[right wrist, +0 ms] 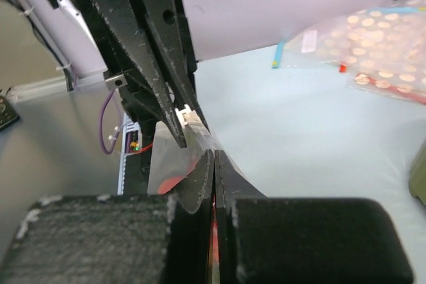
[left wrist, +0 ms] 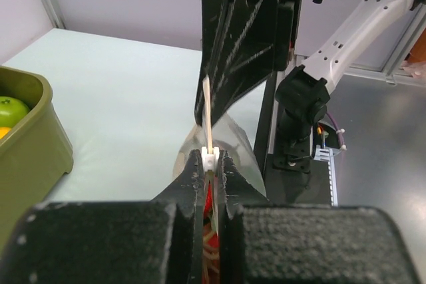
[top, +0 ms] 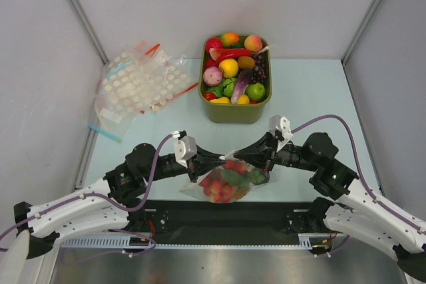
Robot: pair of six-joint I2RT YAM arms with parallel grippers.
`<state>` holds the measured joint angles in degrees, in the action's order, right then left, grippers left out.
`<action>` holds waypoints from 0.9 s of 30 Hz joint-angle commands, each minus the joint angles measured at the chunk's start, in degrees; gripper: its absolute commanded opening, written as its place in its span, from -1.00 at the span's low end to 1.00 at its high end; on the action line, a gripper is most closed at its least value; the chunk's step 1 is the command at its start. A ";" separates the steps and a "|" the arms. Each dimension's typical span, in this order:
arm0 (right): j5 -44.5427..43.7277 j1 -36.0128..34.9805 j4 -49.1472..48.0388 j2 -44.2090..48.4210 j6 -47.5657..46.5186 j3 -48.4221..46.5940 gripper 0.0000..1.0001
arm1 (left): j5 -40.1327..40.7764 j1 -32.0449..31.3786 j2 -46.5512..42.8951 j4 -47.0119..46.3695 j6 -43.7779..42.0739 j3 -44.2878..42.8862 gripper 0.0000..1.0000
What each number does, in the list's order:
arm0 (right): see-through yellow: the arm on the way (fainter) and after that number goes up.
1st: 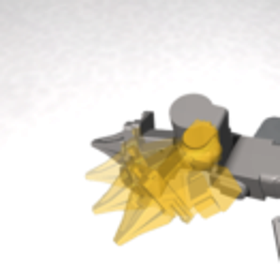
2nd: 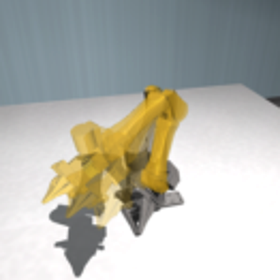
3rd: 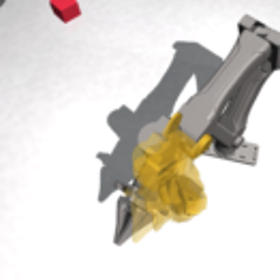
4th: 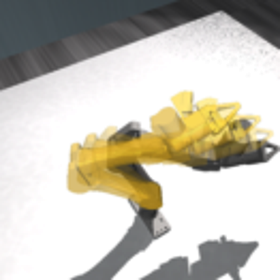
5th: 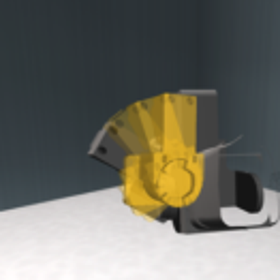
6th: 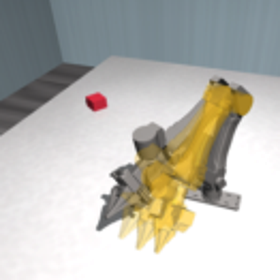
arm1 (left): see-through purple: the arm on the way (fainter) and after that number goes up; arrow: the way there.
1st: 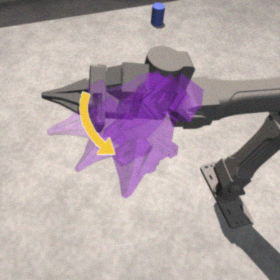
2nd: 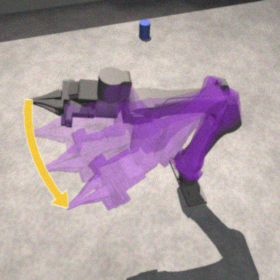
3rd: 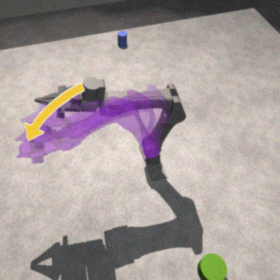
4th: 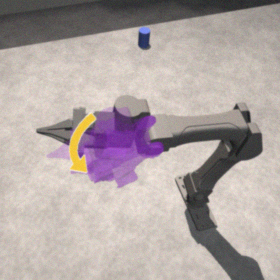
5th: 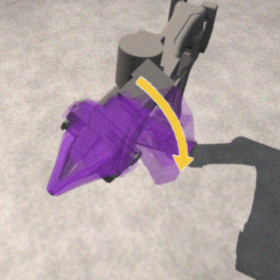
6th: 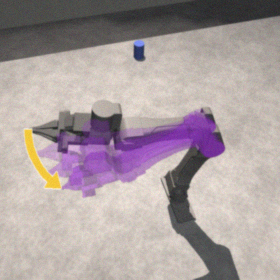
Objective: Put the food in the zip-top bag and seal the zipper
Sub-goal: Zip the zipper food storage bag at the center of the board.
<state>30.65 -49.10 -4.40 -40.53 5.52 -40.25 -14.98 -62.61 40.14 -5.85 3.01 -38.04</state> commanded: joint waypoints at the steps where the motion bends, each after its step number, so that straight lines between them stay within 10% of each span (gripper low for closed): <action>1: -6.74 3.57 -6.67 4.31 3.53 1.31 -1.00 | -0.40 -0.06 -0.41 -0.92 -0.28 -1.77 -0.99; 27: -66.32 7.18 0.54 27.43 10.21 9.22 -1.00 | 3.21 -0.06 2.13 1.45 -0.10 -3.18 -0.99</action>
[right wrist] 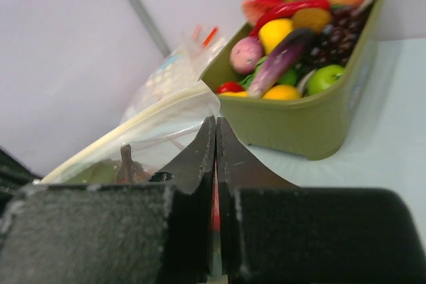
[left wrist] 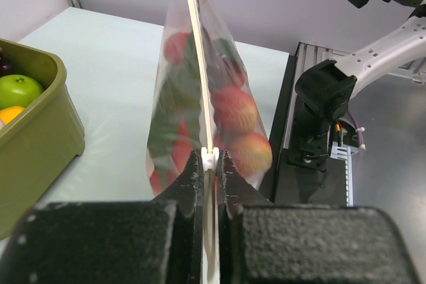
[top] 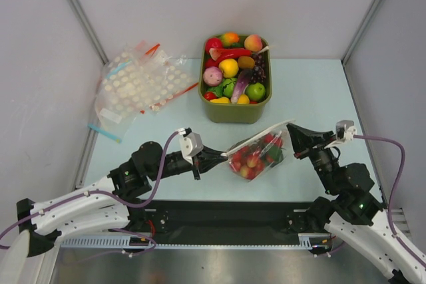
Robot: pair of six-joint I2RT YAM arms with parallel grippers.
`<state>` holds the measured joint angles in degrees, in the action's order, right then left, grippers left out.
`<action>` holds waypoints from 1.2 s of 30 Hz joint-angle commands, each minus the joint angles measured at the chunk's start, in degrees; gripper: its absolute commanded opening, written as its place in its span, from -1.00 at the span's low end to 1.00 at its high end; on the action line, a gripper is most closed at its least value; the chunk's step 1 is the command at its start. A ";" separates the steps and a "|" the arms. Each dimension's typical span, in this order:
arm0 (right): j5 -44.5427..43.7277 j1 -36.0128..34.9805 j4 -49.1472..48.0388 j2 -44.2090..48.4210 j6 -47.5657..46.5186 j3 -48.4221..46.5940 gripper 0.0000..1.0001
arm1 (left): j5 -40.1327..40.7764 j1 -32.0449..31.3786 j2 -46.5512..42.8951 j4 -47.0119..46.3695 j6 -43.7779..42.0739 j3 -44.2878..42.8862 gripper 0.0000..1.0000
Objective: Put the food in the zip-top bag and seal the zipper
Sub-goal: Zip the zipper food storage bag at the center of the board.
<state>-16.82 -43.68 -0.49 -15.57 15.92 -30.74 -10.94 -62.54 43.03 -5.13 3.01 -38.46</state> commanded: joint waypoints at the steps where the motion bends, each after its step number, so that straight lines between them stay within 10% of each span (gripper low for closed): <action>1: -19.56 1.76 -3.38 2.91 -0.28 0.06 -1.00 | -0.84 -0.12 -0.75 0.82 -0.10 -2.76 -0.99; 21: -32.93 1.85 -4.34 8.02 1.74 3.14 -1.00 | 4.08 -0.12 0.22 2.14 0.51 -3.20 -0.99; 36: -23.18 1.85 -14.53 -8.24 1.83 6.13 -1.00 | 45.01 2.42 3.47 5.66 10.79 -3.03 -1.00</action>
<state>-35.14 -42.65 -6.85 -23.03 19.27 -24.97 17.85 -62.13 47.62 0.73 9.47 -40.10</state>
